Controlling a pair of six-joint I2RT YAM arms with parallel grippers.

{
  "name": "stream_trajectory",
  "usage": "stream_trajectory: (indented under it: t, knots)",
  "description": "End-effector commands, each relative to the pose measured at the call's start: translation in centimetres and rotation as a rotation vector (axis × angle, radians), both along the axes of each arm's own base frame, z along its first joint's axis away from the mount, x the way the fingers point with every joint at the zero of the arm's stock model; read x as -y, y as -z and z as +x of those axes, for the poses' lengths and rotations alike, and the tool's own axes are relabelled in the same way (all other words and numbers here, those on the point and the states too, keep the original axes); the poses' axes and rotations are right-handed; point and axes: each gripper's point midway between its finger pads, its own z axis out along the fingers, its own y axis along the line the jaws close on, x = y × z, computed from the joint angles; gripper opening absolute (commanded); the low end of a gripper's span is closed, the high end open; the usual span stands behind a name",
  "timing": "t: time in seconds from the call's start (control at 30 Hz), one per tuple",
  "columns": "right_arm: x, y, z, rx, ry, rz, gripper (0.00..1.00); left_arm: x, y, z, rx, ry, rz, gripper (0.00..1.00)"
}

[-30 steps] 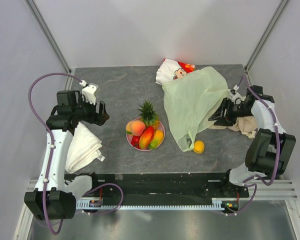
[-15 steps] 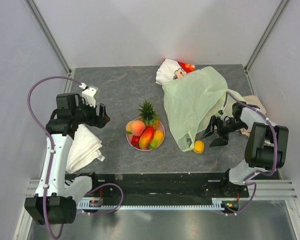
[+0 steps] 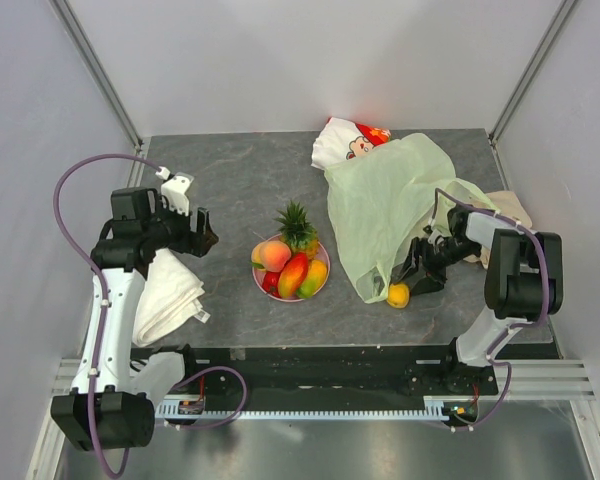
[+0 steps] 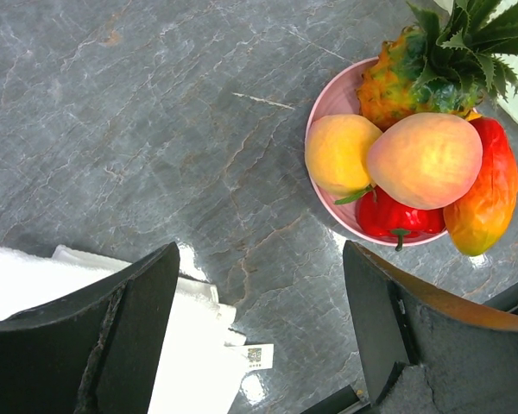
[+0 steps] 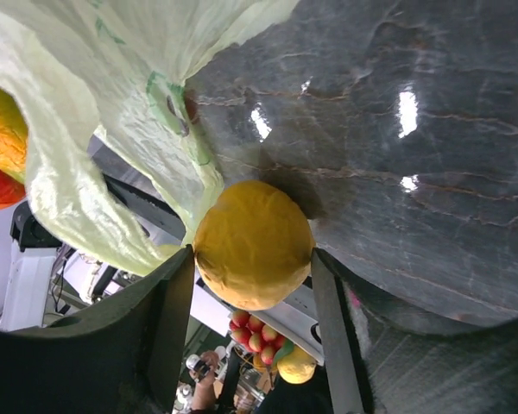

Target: Take the fake fruits out of the plastic bag

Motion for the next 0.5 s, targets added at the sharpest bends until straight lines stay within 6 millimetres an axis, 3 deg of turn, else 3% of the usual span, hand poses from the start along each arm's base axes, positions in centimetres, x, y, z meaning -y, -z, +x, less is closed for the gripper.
stream_trajectory:
  t: [0.0,0.17,0.2,0.23,0.33,0.47]
  knots:
    - [0.5,0.5,0.0,-0.014,0.002,-0.031,0.60,-0.4,-0.9,0.4,0.032,-0.018,-0.001,0.84]
    - [0.1,0.7,-0.4,-0.034,0.010,-0.012,0.61,-0.4,-0.9,0.4,0.032,-0.017,-0.004,0.84]
    - [-0.3,0.5,-0.3,-0.034,0.015,0.017,0.58,-0.3,-0.9,0.4,0.030,-0.015,-0.006,0.84]
    - [-0.5,0.5,-0.2,-0.024,0.018,0.033,0.45,-0.3,-0.9,0.4,0.030,-0.015,-0.008,0.84]
    - [-0.8,0.0,0.2,-0.011,0.020,0.057,0.33,-0.3,-0.8,0.4,0.028,-0.015,-0.008,0.84]
    - [0.0,-2.7,2.0,0.096,-0.004,0.047,0.29,-0.3,-1.1,0.3,0.034,-0.016,-0.007,0.84]
